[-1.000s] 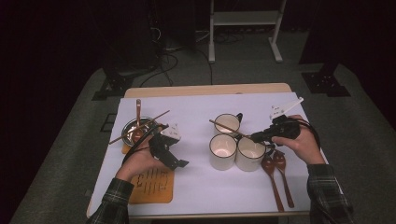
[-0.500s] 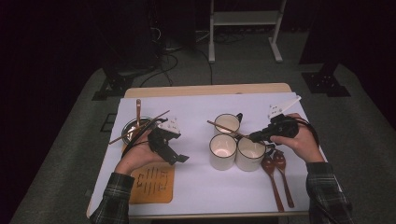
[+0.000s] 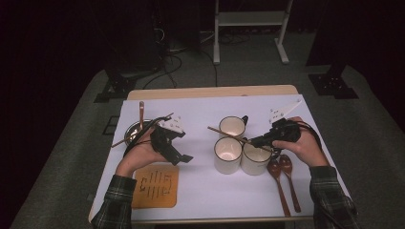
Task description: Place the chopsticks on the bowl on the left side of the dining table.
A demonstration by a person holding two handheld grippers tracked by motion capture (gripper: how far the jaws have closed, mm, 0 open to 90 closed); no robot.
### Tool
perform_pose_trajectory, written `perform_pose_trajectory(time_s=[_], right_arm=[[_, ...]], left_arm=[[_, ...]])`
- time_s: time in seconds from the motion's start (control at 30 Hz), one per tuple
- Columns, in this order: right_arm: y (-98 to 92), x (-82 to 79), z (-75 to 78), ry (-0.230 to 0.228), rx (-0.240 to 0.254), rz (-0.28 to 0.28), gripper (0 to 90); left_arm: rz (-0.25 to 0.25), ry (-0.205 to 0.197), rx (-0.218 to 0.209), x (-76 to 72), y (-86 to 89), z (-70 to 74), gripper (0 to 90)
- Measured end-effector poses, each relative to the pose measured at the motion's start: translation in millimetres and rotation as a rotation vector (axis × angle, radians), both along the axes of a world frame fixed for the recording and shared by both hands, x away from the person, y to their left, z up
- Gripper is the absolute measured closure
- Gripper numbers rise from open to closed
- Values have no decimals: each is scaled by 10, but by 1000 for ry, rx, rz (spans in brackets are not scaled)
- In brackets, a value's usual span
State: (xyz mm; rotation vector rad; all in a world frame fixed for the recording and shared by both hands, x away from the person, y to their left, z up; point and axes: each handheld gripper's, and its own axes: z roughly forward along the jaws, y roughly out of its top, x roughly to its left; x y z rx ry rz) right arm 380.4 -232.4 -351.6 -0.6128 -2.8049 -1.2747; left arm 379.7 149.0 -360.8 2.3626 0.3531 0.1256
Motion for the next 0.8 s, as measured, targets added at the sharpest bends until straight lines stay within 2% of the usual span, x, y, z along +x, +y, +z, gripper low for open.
perform_pose_trajectory(time_s=[0.43,0.8], right_arm=[[56,-24,-8,12,-5,19,854],[106,-21,0,16,-11,39,854]], left_arm=[[-23,-4,-1,9,-47,27,7],[-38,-15,1,6,-81,107,7]])
